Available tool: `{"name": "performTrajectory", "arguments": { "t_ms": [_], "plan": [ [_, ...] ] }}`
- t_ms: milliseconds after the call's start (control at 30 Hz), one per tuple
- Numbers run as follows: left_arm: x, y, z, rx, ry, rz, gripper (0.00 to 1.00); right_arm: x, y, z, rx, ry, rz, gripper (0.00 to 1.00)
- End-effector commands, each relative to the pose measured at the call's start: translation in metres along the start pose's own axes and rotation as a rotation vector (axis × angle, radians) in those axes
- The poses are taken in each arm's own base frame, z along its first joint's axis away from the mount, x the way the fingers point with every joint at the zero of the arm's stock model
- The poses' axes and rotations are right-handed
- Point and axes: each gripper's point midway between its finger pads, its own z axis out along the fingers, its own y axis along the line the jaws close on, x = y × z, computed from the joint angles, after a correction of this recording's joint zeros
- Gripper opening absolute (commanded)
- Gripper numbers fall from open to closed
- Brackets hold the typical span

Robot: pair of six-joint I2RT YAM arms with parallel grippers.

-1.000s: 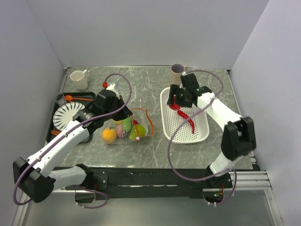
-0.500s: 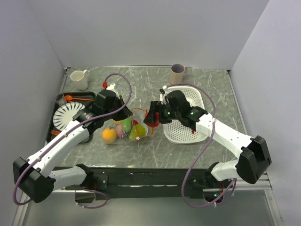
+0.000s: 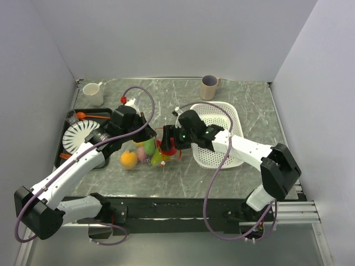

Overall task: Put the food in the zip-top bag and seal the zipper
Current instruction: Place the fake fruit in the zipper food storage bag.

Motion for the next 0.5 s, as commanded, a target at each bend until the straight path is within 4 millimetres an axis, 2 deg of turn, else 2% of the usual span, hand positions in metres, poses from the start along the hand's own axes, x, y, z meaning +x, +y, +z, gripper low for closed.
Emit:
{"name": "performTrajectory", "arguments": {
  "t_ms": [0,133,167,300,467],
  "plan": [
    [-0.015,-0.014,-0.013,0.052,-0.057,0.011,0.01,-0.050,0.032,-0.002,-0.063,-0.129,-0.039,0.58],
    [-0.015,-0.013,-0.013,0.050,-0.061,0.008,0.01,-0.060,0.042,0.004,-0.076,-0.117,-0.057,0.63],
    [-0.016,-0.014,-0.014,0.053,-0.063,0.008,0.01,-0.058,0.041,0.009,-0.077,-0.107,-0.062,0.70],
    [-0.020,-0.015,-0.019,0.054,-0.085,0.003,0.01,-0.061,0.044,0.012,-0.078,-0.093,-0.072,0.85],
    [-0.024,-0.018,-0.028,0.067,-0.106,-0.003,0.01,-0.070,0.052,-0.003,-0.087,-0.132,-0.107,1.00]
  ]
}}
